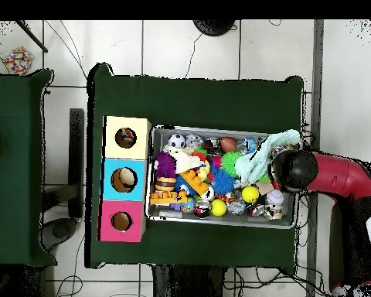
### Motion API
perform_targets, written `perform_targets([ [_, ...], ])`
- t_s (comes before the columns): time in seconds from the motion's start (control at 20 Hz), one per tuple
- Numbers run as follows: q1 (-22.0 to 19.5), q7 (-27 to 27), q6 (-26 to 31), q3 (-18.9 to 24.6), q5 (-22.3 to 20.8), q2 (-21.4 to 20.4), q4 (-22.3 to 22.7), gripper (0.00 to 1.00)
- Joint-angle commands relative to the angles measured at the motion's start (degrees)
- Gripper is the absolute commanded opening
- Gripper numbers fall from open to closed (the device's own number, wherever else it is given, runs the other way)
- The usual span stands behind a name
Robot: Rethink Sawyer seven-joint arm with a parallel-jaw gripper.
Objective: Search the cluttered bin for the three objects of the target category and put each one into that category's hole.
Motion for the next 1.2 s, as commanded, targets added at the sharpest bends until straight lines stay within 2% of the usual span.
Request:
perform_targets([
  [0.05,-0.74,-9.01,-1.51,3.1,-5.52,1.42,2.7,1.0],
  [0.25,-1.79,-11.77,-4.44,5.88,-6.83,1.81,1.97,1.0],
  [0.6,-2.68,-10.24,-6.55,7.89,-6.97,2.1,2.66,1.0],
  [1.2,-6.16,-6.81,-7.85,11.41,-4.67,3.84,4.11,1.0],
])
